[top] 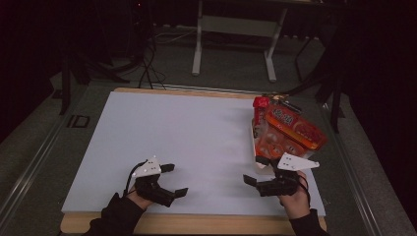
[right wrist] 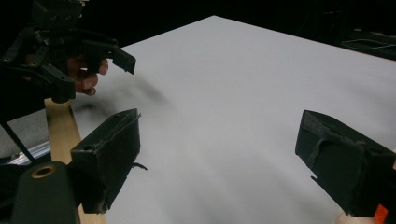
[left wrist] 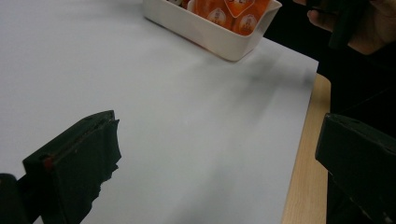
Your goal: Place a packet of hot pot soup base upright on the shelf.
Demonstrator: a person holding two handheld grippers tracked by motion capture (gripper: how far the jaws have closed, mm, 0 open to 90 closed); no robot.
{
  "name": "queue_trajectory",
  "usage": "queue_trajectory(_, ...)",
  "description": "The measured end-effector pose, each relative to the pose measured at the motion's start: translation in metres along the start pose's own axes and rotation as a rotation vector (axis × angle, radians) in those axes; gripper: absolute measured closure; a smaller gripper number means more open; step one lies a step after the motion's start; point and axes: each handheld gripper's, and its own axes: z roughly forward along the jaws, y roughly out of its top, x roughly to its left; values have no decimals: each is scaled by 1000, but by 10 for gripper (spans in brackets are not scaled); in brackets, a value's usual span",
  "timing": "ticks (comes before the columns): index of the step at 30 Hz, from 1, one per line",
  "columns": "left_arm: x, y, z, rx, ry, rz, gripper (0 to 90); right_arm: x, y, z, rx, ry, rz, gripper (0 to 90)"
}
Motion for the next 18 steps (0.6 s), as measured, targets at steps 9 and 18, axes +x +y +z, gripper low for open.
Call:
queue_trajectory(9,-1,0,0,1,-2,10,0,-1,-2,2,2,9,-5,137)
queue_trajectory(18,0,0,-2,-8,7,5,0,-1,-3,5,17,19,-12,137)
